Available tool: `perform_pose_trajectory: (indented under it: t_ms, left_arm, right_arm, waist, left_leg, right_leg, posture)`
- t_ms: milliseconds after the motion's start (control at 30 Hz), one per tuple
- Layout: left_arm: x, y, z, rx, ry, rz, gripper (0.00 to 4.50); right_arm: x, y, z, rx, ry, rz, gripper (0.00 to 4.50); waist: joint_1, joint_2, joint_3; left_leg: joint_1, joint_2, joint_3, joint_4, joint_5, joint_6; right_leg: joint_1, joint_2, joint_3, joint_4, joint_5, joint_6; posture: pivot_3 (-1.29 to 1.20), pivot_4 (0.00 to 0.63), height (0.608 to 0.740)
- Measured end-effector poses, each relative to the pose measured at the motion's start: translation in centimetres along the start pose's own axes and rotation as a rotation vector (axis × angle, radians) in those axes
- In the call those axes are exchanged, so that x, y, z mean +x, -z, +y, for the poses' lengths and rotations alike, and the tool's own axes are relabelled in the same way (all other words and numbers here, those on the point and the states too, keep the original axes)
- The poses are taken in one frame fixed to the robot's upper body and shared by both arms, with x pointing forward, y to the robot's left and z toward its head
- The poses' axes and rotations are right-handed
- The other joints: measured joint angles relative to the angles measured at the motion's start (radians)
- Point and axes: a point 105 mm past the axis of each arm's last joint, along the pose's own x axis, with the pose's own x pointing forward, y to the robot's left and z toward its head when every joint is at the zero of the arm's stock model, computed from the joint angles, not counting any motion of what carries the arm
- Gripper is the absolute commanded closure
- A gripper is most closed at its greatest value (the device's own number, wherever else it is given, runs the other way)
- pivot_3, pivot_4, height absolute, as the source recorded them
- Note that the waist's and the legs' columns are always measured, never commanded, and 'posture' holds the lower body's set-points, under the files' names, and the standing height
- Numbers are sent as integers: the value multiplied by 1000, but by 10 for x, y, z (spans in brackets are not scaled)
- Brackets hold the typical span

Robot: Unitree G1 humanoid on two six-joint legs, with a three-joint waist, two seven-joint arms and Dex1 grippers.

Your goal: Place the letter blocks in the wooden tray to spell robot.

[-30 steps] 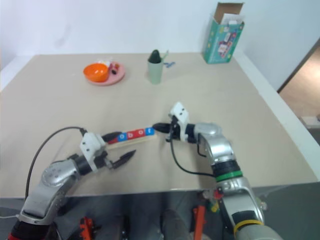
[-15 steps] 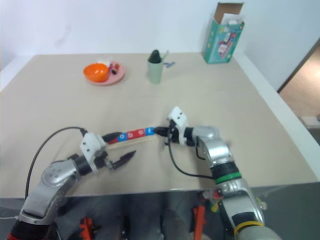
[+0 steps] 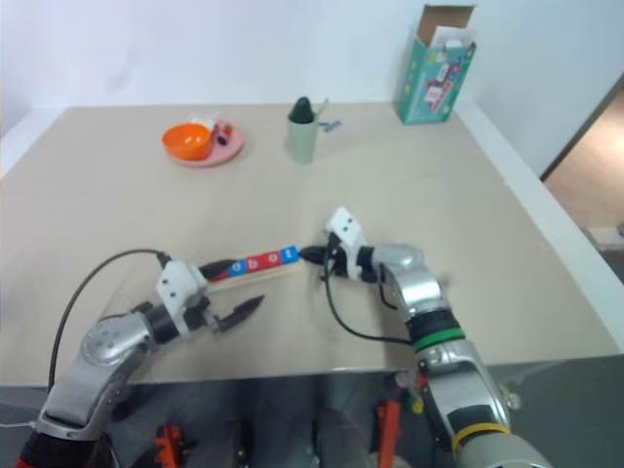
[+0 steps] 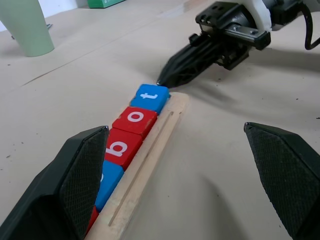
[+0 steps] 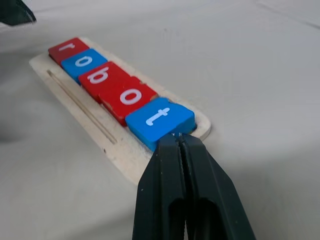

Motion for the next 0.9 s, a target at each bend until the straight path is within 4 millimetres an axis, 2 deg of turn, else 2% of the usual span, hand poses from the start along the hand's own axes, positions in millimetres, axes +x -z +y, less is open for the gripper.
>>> perform_pose_trajectory:
  t_ms: [500,667,767,800,900]
  left_arm:
    - [0,2,1,5,-12,9,0]
    - [-2,3,3,0,-36,14,0]
    - [-10,3,13,-22,-80,14,0]
    - [-16,1,19,-30,-108,12,0]
    - [-33,3,32,-41,-161,38,0]
  right_arm:
    - [6,3,1,-17,-21,18,4456]
    - [-3,1,-10,-9,28,5,4456]
    - [-22,-12,-20,1,78,-39,3646]
    - [-35,-21,-23,-1,107,-84,3296]
    - [-59,-24,-20,10,146,-123,2268]
  waist:
    - [0,0,0]
    - [0,0,0]
    - [0,0,0]
    - [1,0,0]
    - [1,0,0]
  left_leg:
    - [0,0,0,0,0,0]
    - [0,0,0,0,0,0]
    - [-1,0,0,0,0,0]
    - [-1,0,-1,0,0,0]
    - [-1,0,-2,-2,-1,0]
  right_leg:
    - [0,0,0,0,0,0]
    - [0,0,0,0,0,0]
    - [0,0,0,0,0,0]
    - [0,0,-1,0,-1,0]
    - [0,0,-2,0,-3,-1]
  posture:
    - [0,150,740]
    - [0,150,740]
    - [0,150,740]
    - [0,150,740]
    - [0,150,740]
